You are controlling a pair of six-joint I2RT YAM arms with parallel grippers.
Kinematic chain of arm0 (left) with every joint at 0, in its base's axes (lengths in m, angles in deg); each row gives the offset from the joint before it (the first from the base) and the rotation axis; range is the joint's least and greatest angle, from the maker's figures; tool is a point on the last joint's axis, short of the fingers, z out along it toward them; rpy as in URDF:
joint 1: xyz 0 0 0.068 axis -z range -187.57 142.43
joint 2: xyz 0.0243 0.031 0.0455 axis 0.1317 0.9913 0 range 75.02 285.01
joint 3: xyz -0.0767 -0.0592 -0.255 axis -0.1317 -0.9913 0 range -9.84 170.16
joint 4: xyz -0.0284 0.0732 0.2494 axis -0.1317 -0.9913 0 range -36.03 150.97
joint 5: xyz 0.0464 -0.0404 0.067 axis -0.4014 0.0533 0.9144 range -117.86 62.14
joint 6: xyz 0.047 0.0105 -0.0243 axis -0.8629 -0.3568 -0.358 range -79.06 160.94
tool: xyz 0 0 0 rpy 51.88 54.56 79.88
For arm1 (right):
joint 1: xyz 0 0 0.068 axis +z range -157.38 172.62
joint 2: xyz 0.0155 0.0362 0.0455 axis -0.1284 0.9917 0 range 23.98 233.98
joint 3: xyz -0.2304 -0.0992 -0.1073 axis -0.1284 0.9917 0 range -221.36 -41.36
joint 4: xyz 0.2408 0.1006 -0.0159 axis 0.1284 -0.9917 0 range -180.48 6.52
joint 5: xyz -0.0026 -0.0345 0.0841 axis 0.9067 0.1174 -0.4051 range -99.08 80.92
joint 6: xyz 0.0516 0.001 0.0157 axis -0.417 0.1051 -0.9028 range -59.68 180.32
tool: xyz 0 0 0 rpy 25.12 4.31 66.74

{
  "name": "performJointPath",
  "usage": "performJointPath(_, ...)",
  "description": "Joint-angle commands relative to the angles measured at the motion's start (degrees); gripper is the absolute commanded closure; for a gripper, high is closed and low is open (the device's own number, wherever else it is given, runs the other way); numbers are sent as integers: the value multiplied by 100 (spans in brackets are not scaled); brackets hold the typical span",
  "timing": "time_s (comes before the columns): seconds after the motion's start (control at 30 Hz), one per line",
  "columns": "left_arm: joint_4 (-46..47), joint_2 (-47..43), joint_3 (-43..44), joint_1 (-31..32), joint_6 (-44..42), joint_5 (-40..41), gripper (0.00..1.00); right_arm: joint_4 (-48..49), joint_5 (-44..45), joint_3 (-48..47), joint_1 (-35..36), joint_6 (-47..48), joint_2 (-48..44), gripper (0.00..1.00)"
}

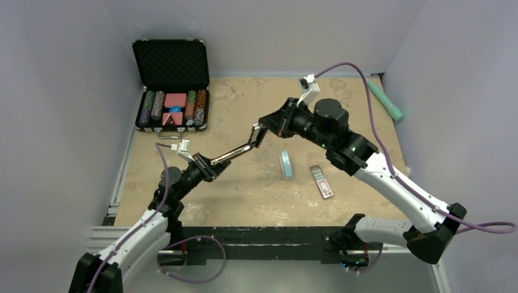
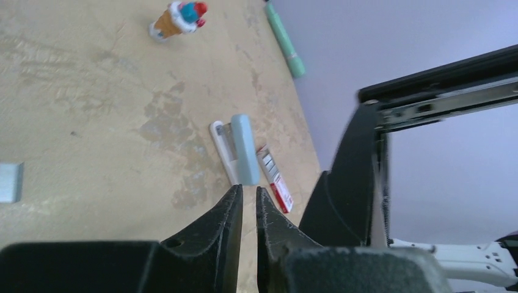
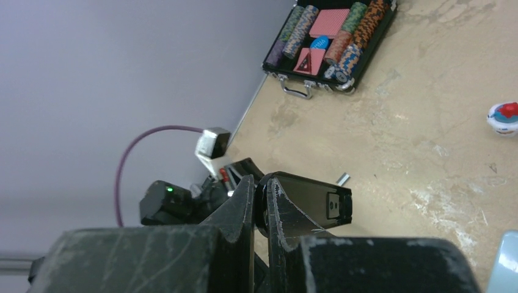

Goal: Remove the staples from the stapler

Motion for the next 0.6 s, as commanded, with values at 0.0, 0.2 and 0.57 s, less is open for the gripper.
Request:
performJointPath(0.0, -651, -831, 695, -25, -29, -99, 83, 933, -138, 340, 17, -262, 37, 100)
performJointPath(0.2, -2707, -1578, 1768, -7, -863, -83, 83, 1580, -610, 626, 6, -365, 734, 100)
performJointPath(0.57, -4167, -1327, 2597, -7, -1671, 4, 81, 2580, -1183, 942, 37, -701, 1409, 100)
